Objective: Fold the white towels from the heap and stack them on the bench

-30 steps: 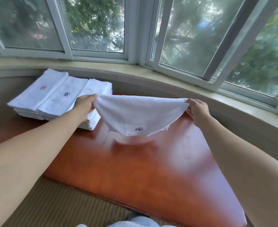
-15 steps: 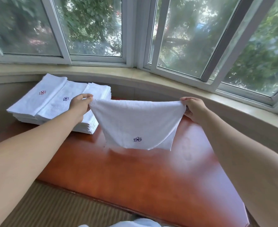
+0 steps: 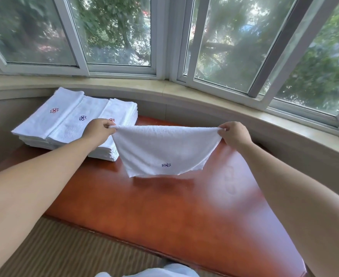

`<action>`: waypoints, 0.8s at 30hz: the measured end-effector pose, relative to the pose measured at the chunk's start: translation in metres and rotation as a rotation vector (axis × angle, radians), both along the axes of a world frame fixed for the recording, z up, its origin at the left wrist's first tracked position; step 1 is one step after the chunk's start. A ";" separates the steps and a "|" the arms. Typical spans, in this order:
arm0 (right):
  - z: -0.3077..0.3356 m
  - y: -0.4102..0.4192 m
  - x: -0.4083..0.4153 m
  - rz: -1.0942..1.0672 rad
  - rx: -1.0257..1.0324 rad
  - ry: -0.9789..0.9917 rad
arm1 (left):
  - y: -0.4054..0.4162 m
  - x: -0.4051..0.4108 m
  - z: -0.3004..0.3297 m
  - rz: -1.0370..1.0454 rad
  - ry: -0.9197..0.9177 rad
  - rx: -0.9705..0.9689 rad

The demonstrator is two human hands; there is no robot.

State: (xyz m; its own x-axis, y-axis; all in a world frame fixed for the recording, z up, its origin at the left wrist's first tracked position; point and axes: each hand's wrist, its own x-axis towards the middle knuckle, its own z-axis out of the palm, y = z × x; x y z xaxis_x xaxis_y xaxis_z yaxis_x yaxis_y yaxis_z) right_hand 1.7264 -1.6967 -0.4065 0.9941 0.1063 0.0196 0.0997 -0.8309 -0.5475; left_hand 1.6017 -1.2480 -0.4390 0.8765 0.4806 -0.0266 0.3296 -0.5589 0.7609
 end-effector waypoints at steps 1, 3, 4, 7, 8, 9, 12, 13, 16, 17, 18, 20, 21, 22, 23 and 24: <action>0.001 0.001 -0.002 -0.004 -0.027 -0.052 | 0.000 -0.001 0.000 -0.011 -0.001 0.055; 0.001 -0.001 -0.005 -0.001 -0.065 -0.074 | 0.001 -0.003 0.000 -0.059 0.056 0.118; 0.000 -0.003 -0.006 0.016 -0.068 -0.009 | 0.000 -0.005 -0.001 -0.116 0.130 0.122; -0.006 -0.011 -0.019 0.063 -0.009 0.389 | -0.007 -0.016 -0.003 -0.386 0.521 0.024; -0.009 -0.014 -0.024 0.066 -0.046 0.503 | -0.010 -0.020 -0.003 -0.443 0.668 -0.016; -0.011 -0.018 -0.027 0.060 -0.092 0.590 | -0.013 -0.023 -0.002 -0.473 0.795 -0.045; -0.011 -0.027 -0.031 0.037 -0.187 0.689 | -0.019 -0.024 0.007 -0.483 0.983 -0.134; -0.009 -0.028 -0.030 0.022 -0.185 0.675 | -0.019 -0.021 0.011 -0.465 0.978 -0.171; -0.006 -0.029 -0.019 -0.067 -0.088 0.541 | -0.016 -0.007 0.021 -0.358 0.827 -0.242; -0.008 -0.027 -0.014 -0.105 -0.039 0.477 | -0.016 -0.001 0.022 -0.312 0.740 -0.248; -0.012 -0.025 -0.009 -0.139 0.027 0.414 | -0.016 0.006 0.019 -0.261 0.627 -0.259; -0.025 -0.017 0.001 -0.189 0.136 0.277 | -0.021 0.019 0.004 -0.122 0.346 -0.322; -0.033 -0.011 0.004 -0.199 0.172 0.243 | -0.025 0.023 -0.007 -0.061 0.232 -0.337; -0.044 -0.005 0.003 -0.192 0.195 0.253 | -0.030 0.025 -0.021 -0.033 0.178 -0.318; -0.057 0.001 0.000 -0.172 0.197 0.293 | -0.036 0.024 -0.038 -0.045 0.196 -0.278; -0.074 0.007 -0.004 -0.146 0.180 0.342 | -0.043 0.021 -0.056 -0.077 0.253 -0.243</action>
State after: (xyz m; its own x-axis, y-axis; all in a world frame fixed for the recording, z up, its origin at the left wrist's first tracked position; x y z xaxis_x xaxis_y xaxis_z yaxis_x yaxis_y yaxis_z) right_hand 1.7227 -1.6897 -0.4801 0.9509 -0.0115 -0.3091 -0.2252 -0.7108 -0.6664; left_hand 1.6231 -1.2911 -0.4954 0.8607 0.3668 -0.3531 0.4890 -0.4023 0.7740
